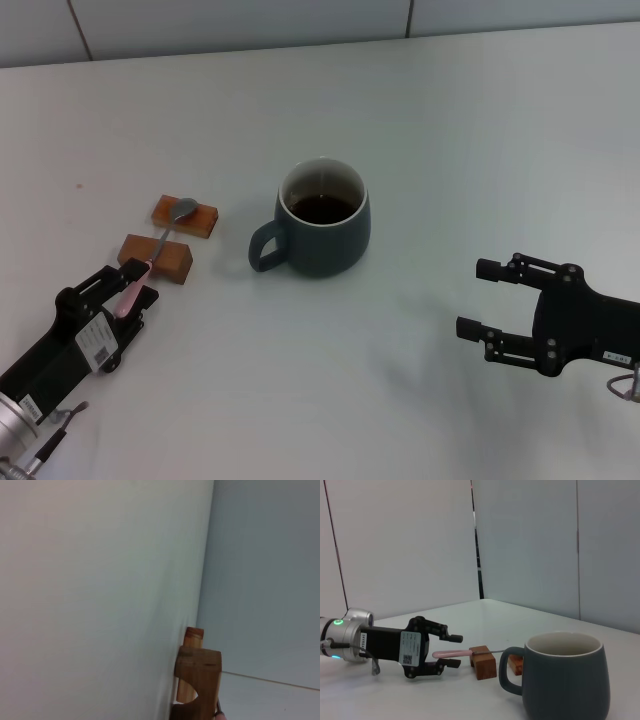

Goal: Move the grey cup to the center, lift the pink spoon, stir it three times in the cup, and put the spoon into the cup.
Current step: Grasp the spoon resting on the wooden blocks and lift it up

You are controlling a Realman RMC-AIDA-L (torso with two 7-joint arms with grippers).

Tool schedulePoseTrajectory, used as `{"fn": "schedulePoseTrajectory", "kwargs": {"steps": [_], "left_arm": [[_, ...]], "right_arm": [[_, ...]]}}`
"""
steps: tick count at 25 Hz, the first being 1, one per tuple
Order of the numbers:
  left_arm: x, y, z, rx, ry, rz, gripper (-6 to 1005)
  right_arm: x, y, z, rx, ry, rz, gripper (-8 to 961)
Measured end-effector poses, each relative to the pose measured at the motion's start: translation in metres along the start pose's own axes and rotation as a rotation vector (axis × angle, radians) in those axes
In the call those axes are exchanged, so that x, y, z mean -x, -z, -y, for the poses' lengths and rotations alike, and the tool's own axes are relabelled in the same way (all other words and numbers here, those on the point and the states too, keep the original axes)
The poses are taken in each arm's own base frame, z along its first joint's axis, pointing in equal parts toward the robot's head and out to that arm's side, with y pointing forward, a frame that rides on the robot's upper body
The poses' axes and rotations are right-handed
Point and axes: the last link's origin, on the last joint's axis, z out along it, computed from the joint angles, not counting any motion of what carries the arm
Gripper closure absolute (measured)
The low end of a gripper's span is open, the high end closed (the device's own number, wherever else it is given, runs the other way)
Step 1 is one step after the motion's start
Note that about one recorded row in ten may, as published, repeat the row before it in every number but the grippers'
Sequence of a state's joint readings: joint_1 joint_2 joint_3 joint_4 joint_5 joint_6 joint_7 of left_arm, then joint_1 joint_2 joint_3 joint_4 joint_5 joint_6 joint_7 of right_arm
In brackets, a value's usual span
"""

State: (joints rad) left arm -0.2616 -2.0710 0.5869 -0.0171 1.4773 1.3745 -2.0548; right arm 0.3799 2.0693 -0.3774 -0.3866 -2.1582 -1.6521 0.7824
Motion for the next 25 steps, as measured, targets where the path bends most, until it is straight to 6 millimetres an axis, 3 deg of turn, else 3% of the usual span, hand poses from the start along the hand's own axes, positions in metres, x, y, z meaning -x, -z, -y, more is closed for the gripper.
{"fn": "schedulePoseTrajectory", "kwargs": {"steps": [25], "left_arm": [[0.0019, 0.0013, 0.003, -0.01, -0.014, -0.003, 698]], "right_arm": [[-0.0017, 0.0005, -0.0034, 0.011, -0.007, -0.003, 201]]}}
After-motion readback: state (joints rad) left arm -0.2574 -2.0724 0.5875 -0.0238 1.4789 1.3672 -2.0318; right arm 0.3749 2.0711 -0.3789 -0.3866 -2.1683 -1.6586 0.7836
